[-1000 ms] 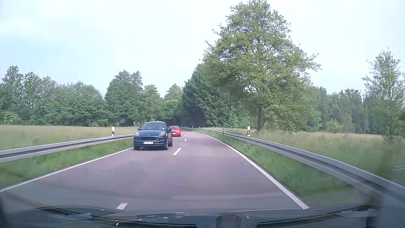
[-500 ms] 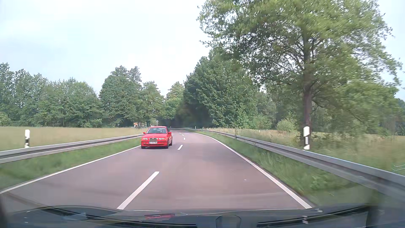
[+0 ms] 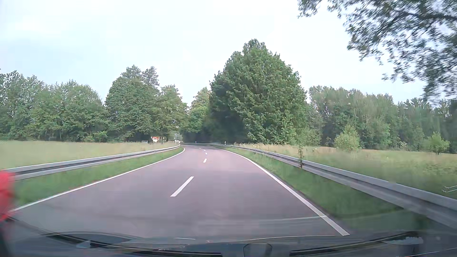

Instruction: Follow the waypoints while adhering to traffic rules and regulations

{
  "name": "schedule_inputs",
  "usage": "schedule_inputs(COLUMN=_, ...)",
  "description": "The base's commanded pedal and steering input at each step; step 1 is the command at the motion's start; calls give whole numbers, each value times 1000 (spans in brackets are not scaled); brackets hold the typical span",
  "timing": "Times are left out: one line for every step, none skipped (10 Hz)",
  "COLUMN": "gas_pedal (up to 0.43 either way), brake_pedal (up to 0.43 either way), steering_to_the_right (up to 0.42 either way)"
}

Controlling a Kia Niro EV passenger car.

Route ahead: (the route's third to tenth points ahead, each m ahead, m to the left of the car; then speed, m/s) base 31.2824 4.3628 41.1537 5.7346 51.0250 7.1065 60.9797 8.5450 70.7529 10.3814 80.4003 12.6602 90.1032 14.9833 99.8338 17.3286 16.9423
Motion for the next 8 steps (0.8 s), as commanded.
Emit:
schedule_inputs(gas_pedal=98, brake_pedal=0, steering_to_the_right=-15)
schedule_inputs(gas_pedal=118, brake_pedal=0, steering_to_the_right=-15)
schedule_inputs(gas_pedal=130, brake_pedal=0, steering_to_the_right=-16)
schedule_inputs(gas_pedal=130, brake_pedal=0, steering_to_the_right=-16)
schedule_inputs(gas_pedal=130, brake_pedal=0, steering_to_the_right=-16)
schedule_inputs(gas_pedal=130, brake_pedal=0, steering_to_the_right=-16)
schedule_inputs(gas_pedal=138, brake_pedal=0, steering_to_the_right=-16)
schedule_inputs(gas_pedal=138, brake_pedal=0, steering_to_the_right=-18)
